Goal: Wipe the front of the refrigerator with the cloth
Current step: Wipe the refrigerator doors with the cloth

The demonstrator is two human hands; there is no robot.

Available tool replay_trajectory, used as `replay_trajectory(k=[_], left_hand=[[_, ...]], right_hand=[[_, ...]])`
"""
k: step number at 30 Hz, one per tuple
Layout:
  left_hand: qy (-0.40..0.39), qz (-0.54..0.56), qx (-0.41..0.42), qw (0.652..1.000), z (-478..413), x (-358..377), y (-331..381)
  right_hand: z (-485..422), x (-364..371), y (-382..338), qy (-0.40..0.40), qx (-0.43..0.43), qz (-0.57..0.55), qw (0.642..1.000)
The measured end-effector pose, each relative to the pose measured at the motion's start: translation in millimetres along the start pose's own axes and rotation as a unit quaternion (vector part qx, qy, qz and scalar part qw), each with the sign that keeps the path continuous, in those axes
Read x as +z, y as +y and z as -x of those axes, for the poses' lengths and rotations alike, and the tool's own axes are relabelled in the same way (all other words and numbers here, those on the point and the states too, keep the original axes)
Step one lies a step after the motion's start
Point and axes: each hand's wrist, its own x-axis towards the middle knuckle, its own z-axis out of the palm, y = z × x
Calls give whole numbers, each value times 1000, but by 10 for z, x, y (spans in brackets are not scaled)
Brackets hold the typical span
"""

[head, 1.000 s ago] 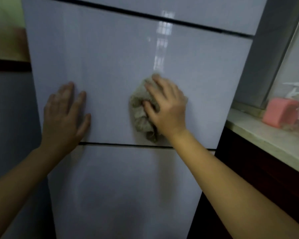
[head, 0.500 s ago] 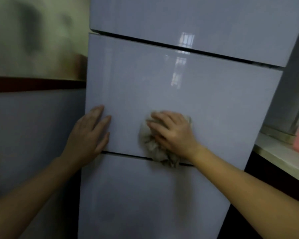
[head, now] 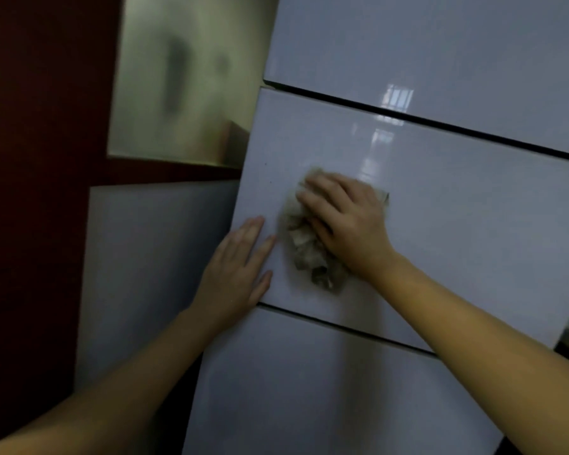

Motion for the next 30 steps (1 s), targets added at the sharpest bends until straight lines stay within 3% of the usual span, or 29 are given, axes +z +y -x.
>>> replay_trajectory(k=[11,18,24,30], left_hand=[[2,6,-10,1000,40,-66,-8],[27,32,-41,998,113,-65,-46],[29,80,-66,994,114,-44,-51],[16,89,-70,993,136,-43,-70]], right_hand=[[377,-119,-108,-119,-39,-3,992],[14,-109,16,-59,-14,17,998],[-953,30,209,-36,117,32,992],[-722,150,-132,-119,4,5,993]])
